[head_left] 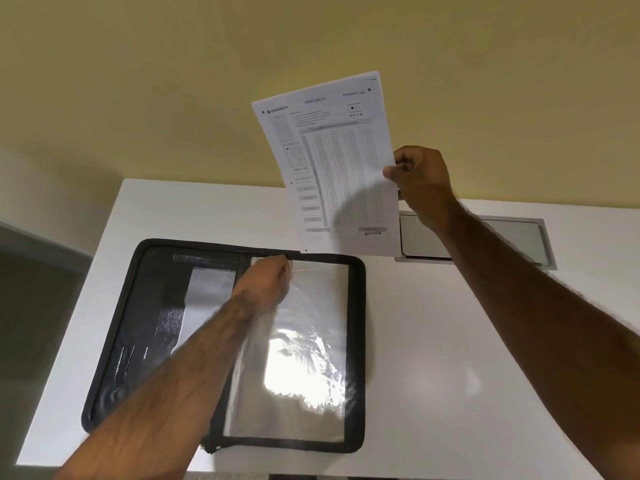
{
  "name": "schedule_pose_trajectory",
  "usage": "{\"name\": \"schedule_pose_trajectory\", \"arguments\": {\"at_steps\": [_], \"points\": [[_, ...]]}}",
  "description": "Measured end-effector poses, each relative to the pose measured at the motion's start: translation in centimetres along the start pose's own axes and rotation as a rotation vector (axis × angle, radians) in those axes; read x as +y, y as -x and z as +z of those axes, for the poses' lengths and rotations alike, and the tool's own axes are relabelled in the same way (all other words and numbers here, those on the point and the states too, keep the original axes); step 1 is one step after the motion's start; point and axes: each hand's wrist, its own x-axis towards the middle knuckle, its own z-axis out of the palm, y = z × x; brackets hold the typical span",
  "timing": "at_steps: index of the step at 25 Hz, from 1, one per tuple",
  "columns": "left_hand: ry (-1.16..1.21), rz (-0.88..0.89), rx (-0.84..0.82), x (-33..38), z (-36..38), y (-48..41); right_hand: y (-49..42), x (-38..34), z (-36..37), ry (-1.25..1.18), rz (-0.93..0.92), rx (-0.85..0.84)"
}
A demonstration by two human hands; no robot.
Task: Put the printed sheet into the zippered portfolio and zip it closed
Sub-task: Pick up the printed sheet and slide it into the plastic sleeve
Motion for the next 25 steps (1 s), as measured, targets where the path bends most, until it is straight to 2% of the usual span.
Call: {"name": "schedule_pose_trajectory", "arguments": {"at_steps": [7,11,14,20,25], "points": [[0.03,-0.014,0.106,0.3,1.1,1.7,-1.3,-1.5,2.9,0.125,-0.032,-0.073],[0.073,-0.102,0.262,0.8,2.6,2.8,-1.7,-2.2,4.5,0.153,-0.097,-0.104],[-0.111,-0.059,0.32,0.5,3.5,3.5,-2.0,-2.9,5.6,0.222,-0.148,-0.146],[-0.146,-0.122,0.301,0.7,3.2,3.1,-2.3,-3.3,8.0,0.386,-0.175,-0.209],[-0.087,-0.098,0.218,1.6,1.6,3.3,-2.0,-3.2,9.6,0.393,-0.143,-0.24]]}}
